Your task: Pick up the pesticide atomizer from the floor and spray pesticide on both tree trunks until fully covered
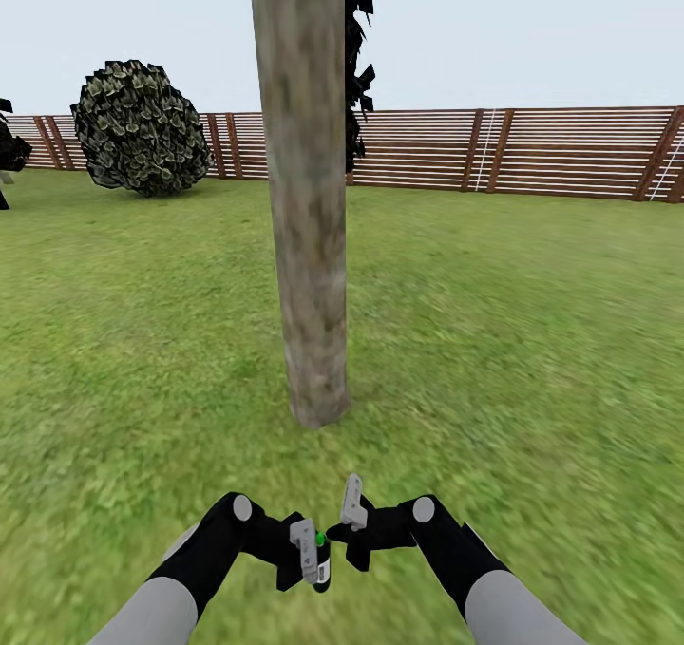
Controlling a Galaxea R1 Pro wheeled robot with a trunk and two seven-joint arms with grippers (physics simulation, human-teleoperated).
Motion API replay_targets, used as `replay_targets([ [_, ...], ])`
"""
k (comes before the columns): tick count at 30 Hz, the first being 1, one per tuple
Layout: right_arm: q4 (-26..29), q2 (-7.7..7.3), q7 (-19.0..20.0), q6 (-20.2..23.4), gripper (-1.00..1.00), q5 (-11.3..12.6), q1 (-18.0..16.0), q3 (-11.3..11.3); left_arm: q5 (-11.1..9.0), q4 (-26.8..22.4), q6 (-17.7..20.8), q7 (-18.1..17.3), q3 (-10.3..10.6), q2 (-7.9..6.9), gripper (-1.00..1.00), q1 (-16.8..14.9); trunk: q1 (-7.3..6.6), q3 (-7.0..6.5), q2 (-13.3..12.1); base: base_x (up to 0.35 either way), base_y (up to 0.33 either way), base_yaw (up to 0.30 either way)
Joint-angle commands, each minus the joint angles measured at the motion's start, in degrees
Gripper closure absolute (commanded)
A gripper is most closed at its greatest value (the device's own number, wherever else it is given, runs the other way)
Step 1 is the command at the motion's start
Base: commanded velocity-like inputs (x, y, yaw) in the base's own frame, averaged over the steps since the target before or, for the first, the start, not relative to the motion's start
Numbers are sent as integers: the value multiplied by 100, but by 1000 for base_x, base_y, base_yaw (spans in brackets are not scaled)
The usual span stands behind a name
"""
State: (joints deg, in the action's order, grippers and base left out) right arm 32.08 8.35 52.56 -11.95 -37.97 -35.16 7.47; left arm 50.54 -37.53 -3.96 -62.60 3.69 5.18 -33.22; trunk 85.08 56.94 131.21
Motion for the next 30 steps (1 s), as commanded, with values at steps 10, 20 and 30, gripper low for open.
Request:
replay_targets([
  [10, 0, 0, 1, 0, 100, 0, 0, 0, 26, 13, -5, 2, 0, -78, 100, 8, 0, 0, 0, 0, 0, 0],
  [20, -49, -26, 0, 0, 100, -10, 0, -8, 35, 9, -17, -4, 8, -907, 100, 67, 0, 0, 0, 0, 0, 0],
  [30, -87, -245, -9, -3, -100, -7, 0, -39, 34, 27, -67, -13, 1, -1698, 100, 77, 0, 0, 0, 0, 0, 0],
])
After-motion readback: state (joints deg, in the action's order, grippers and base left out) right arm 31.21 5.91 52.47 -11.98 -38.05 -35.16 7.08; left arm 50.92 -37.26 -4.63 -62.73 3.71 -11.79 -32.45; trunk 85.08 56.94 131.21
